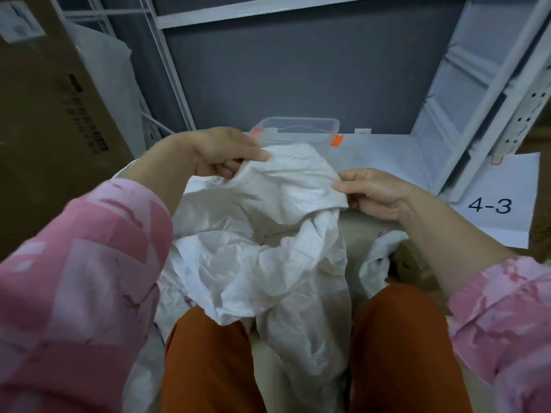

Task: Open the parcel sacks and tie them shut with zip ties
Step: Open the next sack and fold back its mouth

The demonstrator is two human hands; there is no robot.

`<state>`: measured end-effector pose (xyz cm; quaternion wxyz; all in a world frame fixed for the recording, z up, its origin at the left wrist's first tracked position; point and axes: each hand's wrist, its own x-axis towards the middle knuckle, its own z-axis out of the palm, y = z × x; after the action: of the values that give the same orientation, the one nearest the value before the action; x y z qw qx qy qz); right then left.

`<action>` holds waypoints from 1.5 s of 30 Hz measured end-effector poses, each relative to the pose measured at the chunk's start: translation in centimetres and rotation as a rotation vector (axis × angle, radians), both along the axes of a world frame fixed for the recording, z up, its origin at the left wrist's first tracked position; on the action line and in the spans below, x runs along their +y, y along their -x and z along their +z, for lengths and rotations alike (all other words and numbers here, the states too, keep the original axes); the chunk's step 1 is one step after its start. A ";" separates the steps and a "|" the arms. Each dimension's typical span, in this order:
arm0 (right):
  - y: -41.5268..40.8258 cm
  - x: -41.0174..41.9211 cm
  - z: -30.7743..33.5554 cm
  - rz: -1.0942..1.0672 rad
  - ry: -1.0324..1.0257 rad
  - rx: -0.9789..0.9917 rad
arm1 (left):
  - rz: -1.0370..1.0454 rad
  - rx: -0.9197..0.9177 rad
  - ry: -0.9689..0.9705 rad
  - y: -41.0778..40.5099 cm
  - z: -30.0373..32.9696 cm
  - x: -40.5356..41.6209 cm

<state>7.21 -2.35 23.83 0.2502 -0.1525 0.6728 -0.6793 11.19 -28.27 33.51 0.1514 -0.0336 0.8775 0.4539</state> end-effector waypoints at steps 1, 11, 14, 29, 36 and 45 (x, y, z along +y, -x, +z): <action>-0.1 0.0 0.2 -0.011 -0.022 0.011 | 0.007 -0.068 -0.013 0.1 0.0 -0.5; -2.6 -5.0 5.3 -0.030 -0.551 0.759 | 0.105 -0.104 0.196 -0.2 1.4 1.2; -2.0 -4.9 5.3 -0.067 -0.461 0.490 | 0.153 0.165 0.347 -0.6 2.0 1.6; -2.9 -3.5 7.8 0.081 -0.803 0.502 | 0.064 0.391 0.901 -1.4 0.9 4.6; -1.7 -3.5 6.3 -0.148 -0.492 0.263 | 0.291 0.642 0.847 -3.5 1.2 5.8; -0.2 -4.8 4.1 -0.378 0.075 -0.181 | -0.100 0.186 0.626 -5.3 -3.5 6.2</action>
<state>7.40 -7.15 27.95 0.1718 0.0287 0.6383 -0.7498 16.53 -22.08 30.03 0.0748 0.0060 0.9850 0.1551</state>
